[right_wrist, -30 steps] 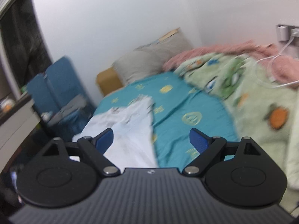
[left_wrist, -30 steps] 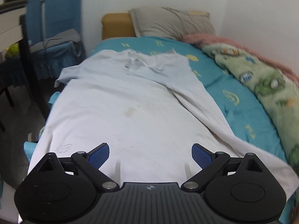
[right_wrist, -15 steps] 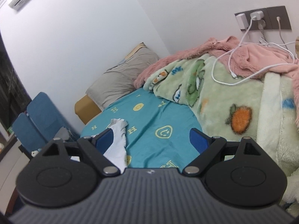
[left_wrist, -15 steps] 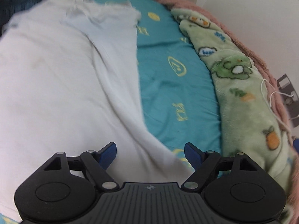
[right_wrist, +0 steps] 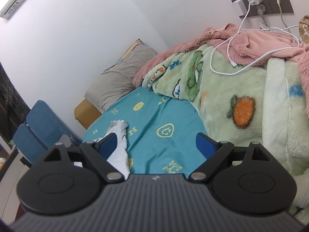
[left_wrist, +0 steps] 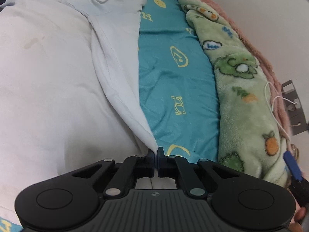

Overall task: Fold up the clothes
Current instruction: 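Grasp the shirt side edge with the left gripper and fold it inward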

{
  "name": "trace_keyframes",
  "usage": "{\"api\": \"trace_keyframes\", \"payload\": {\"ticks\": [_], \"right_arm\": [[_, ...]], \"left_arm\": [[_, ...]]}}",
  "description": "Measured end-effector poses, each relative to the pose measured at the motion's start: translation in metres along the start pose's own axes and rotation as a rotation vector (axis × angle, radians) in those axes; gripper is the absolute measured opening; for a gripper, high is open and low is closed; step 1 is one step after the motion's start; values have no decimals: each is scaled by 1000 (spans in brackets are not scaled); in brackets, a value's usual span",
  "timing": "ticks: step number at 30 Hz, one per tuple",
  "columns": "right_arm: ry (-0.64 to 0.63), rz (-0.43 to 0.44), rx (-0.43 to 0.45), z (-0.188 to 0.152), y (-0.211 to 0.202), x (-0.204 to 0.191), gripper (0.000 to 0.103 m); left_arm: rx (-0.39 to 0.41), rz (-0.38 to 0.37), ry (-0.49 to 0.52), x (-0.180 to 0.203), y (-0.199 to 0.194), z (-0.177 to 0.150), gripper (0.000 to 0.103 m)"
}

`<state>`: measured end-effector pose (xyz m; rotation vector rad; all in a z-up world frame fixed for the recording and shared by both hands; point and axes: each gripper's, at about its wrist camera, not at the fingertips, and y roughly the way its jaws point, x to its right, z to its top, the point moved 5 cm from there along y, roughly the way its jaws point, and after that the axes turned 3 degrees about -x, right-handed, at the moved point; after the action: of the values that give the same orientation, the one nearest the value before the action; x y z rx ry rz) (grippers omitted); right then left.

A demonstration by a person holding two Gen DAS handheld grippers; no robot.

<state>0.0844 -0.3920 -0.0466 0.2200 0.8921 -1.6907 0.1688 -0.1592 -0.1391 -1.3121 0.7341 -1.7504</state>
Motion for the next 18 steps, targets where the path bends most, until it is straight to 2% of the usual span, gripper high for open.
{"api": "trace_keyframes", "payload": {"ticks": [4, 8, 11, 15, 18], "right_arm": [[7, -9, -26, -4, 5, -1, 90], [-5, -11, -47, -10, 9, -7, 90], [-27, -13, -62, -15, 11, -14, 90], [-65, -23, -85, -24, 14, -24, 90], [-94, -28, -109, -32, 19, -31, 90]], "left_arm": [[-9, -48, -16, -23, -37, 4, 2], [13, -53, -28, -58, -64, 5, 2], [6, -50, -76, -90, -66, -2, 2], [-30, -115, -125, -117, -52, -15, 4], [-51, -146, -158, -131, -40, -26, 23]]}}
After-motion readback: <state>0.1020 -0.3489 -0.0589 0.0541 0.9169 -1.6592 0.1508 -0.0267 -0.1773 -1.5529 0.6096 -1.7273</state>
